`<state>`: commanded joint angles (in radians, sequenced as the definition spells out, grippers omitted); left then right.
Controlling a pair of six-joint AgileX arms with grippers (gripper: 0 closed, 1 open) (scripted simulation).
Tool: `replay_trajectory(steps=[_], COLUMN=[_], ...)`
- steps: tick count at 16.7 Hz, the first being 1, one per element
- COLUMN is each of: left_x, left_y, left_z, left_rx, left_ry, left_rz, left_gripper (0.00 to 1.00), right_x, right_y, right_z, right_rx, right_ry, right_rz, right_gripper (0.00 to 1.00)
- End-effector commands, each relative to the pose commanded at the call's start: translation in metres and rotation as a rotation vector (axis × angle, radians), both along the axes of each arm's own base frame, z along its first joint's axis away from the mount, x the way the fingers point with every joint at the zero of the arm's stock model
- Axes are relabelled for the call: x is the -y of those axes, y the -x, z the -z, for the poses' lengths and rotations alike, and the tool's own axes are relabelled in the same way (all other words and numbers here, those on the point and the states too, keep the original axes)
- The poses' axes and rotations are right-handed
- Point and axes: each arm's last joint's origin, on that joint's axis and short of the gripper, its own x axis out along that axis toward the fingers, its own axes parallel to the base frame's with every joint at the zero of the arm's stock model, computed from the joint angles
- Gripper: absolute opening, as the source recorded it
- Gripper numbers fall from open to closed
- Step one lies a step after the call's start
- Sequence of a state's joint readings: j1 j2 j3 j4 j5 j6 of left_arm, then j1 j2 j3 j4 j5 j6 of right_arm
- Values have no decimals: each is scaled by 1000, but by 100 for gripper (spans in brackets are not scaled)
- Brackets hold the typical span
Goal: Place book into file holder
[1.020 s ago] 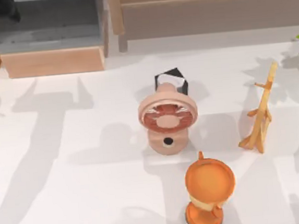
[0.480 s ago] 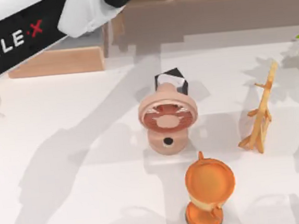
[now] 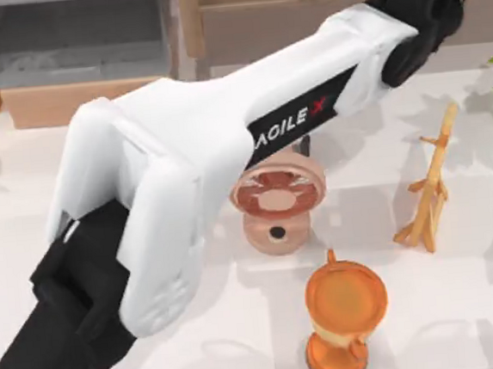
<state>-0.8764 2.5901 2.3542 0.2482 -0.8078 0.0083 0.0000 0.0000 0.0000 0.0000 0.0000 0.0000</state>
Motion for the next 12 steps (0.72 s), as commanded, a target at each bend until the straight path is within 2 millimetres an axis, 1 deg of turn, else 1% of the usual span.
replay_trajectory(steps=[2,4,5,12], left_x=[14,21,22,21], left_y=[-1,-2,-2,-5], left_z=[21,33,36,38], left_rx=[5,8,9,6], left_ry=[4,6,7,4], left_rz=[-12,-20,-22,-24], left_gripper=[100,100,100,100], right_x=[0,0,0,0], right_y=[0,0,0,0], right_z=[0,0,0,0], right_rx=[0,0,0,0], right_ry=[0,0,0,0], right_rz=[0,0,0,0], right_gripper=[100,100,100,100])
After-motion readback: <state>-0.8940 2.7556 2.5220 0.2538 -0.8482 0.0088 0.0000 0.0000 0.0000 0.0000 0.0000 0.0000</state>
